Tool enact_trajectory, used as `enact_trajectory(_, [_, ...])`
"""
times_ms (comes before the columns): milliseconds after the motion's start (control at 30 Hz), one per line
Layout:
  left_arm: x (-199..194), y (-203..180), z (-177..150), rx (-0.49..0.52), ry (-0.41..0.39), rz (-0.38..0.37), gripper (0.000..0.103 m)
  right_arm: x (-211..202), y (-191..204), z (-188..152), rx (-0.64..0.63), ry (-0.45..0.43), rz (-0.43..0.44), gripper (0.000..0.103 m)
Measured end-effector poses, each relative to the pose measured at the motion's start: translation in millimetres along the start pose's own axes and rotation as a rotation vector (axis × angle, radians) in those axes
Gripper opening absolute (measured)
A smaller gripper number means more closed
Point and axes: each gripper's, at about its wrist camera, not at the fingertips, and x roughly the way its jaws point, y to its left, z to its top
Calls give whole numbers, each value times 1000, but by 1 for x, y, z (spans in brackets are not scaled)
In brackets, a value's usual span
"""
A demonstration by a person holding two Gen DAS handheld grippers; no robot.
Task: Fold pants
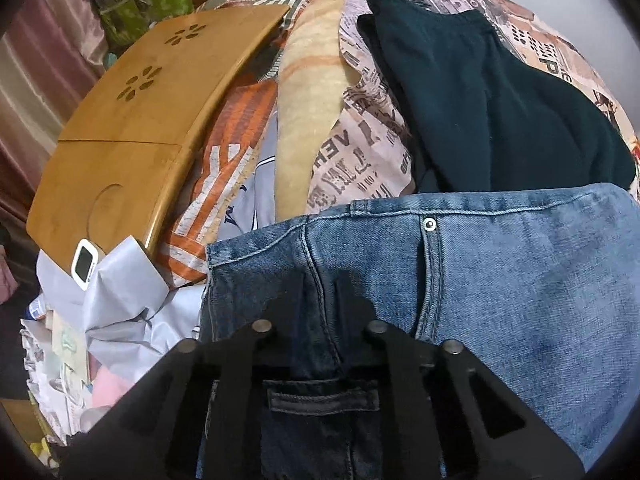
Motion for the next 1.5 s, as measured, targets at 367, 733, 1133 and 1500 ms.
enact_trajectory(367, [-69, -10, 18, 24, -184, 62, 5, -35, 12, 6, -30, -79, -72, 8])
enact_trajectory(733, [-154, 6, -31, 40, -265, -23, 5, -120, 45, -22, -70, -146, -57, 8])
enact_trajectory(1133, [-202, 35, -118, 12, -255, -51, 5, -176, 98, -91, -117, -132, -28, 8])
enact_trajectory(1500, [-184, 62, -191, -42, -152, -74, 3, -178, 135, -143, -148, -86, -25, 8])
